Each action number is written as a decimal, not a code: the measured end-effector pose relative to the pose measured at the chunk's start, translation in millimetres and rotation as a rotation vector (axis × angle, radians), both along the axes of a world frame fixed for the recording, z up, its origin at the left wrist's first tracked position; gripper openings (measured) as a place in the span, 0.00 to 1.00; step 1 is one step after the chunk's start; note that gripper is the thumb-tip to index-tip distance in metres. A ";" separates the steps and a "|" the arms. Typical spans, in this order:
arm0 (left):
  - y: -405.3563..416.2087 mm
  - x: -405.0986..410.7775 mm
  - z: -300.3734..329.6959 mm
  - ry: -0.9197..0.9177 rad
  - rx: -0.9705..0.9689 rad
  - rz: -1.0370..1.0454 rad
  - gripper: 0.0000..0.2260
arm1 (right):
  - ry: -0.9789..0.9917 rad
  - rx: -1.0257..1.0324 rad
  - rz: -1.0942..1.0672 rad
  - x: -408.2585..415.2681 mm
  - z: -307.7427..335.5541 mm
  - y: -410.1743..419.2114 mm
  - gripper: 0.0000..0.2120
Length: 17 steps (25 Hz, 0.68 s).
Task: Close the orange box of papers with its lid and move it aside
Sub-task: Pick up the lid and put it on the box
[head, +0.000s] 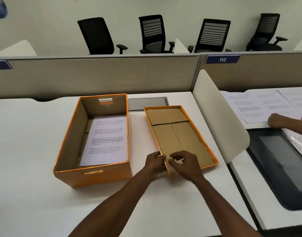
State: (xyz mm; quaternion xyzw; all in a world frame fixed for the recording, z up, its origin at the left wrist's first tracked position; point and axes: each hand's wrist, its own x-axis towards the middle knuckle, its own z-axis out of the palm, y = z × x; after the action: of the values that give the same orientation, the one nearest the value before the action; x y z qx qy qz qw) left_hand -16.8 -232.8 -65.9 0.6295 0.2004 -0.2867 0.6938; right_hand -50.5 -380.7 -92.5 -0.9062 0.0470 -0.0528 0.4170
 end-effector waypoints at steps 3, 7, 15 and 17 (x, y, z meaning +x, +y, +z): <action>-6.3 -6.1 15.2 -0.129 -0.035 0.014 0.07 | -0.051 -0.020 -0.072 32.2 45.5 -0.4 0.18; -17.4 -16.8 32.3 -0.387 0.128 -0.043 0.21 | -0.018 -0.197 -0.084 73.0 106.9 23.4 0.31; 0.0 -42.5 69.9 -0.830 0.289 0.032 0.12 | -0.583 -0.408 -0.318 59.0 154.3 75.5 0.32; 11.1 -41.8 79.8 -0.896 0.284 -0.025 0.14 | -0.660 -0.298 -0.367 47.9 165.2 84.1 0.29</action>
State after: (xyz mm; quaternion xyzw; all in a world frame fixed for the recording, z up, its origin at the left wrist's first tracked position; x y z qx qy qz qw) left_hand -58.6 -221.7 13.9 0.7825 -0.0891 0.0352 0.6152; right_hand -2.6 -296.6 72.8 -0.8677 0.0637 -0.4206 0.2572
